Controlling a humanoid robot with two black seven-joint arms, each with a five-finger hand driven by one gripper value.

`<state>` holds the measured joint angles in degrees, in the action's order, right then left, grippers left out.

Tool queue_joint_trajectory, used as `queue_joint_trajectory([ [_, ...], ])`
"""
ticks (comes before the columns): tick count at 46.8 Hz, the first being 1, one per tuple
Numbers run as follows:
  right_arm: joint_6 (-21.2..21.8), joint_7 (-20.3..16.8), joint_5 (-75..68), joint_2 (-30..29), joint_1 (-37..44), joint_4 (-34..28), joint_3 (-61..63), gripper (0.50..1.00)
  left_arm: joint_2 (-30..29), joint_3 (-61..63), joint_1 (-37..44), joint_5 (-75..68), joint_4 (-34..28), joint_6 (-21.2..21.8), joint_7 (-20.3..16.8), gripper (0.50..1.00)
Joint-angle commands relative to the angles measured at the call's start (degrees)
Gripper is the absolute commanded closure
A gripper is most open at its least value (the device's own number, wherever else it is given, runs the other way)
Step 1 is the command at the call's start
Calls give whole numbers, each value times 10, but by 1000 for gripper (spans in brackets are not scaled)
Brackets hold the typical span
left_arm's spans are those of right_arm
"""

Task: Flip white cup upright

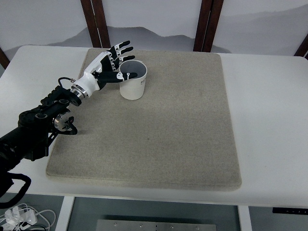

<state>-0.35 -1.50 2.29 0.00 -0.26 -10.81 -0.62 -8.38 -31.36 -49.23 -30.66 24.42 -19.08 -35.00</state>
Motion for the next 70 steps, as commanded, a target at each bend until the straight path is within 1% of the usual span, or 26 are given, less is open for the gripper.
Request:
queue_joint_trajectory([
  [1, 0, 0, 0, 0, 0, 0, 0, 548, -1, -2, -2, 2, 0, -5, 0, 504],
  [10, 0, 0, 0, 0, 0, 0, 0, 548, -17, -24, -15, 3, 0, -25, 0, 504],
  [21, 0, 0, 0, 0, 0, 0, 0, 548, -56, -36, -61, 27, -1, -47, 0, 501],
  [29, 0, 0, 0, 0, 0, 0, 0, 548, -66, -34, -93, 52, -8, -48, 0, 501],
  [34, 0, 0, 0, 0, 0, 0, 0, 548, -65, -35, -112, 71, -24, -46, 0, 501],
  [41, 0, 0, 0, 0, 0, 0, 0, 548, -63, -26, -145, 127, -77, -50, 0, 501],
  [52, 0, 0, 0, 0, 0, 0, 0, 548, -64, -35, -148, 143, -82, -54, 0, 504],
  [66, 0, 0, 0, 0, 0, 0, 0, 548, -63, -33, -138, 346, -83, -55, 0, 501],
  [70, 0, 0, 0, 0, 0, 0, 0, 548, -58, -34, -131, 382, -82, -55, 29, 501],
])
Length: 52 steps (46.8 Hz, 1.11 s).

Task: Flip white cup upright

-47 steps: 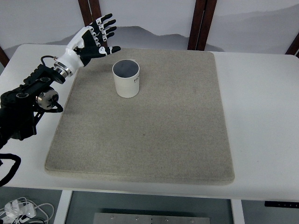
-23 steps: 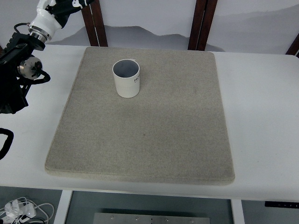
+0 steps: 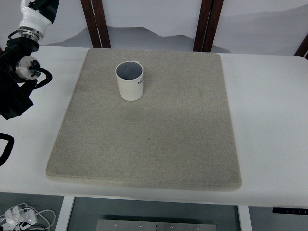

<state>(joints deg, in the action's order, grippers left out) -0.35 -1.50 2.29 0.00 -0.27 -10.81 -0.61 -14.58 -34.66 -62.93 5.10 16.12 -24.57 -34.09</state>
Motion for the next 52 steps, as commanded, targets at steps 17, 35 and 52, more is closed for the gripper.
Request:
queue_joint_trajectory([
  [17, 0, 0, -1, 0, 0, 0, 4, 548, 29, -6, 34, 140, 0, 3, 156, 504],
  [35, 0, 0, -3, 0, -1, 0, 0, 548, 29, -36, 48, 262, -1, 7, 286, 501],
  [52, 0, -3, -4, 0, -1, 0, 2, 548, 30, -89, 59, 261, -1, 27, 293, 501],
])
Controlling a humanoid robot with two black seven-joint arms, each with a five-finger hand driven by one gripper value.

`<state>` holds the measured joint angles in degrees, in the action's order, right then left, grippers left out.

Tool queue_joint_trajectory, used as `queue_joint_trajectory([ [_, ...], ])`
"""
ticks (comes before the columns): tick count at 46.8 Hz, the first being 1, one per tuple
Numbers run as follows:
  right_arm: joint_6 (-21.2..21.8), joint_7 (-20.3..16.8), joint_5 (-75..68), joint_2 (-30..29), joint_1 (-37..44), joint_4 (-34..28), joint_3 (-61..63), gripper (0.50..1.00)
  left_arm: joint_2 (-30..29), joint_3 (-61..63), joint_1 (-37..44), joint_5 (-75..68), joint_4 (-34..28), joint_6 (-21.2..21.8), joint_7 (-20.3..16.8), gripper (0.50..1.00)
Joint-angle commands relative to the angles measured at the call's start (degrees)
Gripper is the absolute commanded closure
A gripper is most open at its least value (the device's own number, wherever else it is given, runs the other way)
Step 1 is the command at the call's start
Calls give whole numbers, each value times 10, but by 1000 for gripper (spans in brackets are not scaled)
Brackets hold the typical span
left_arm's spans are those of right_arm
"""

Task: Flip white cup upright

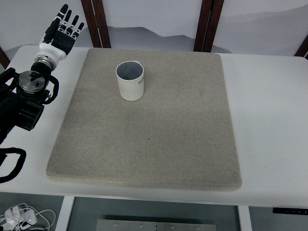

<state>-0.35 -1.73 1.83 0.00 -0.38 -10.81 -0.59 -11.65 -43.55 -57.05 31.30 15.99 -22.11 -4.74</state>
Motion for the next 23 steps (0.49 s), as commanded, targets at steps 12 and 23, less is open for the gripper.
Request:
queue_joint_trajectory([
  [12, 4, -3, -1, 0, 0, 0, 3, 548, 15, 15, -3, -19, -3, 22, -11, 504],
  [23, 4, -3, 0, 0, -1, 0, 3, 548, 15, 18, -6, -68, -10, 23, -18, 504],
])
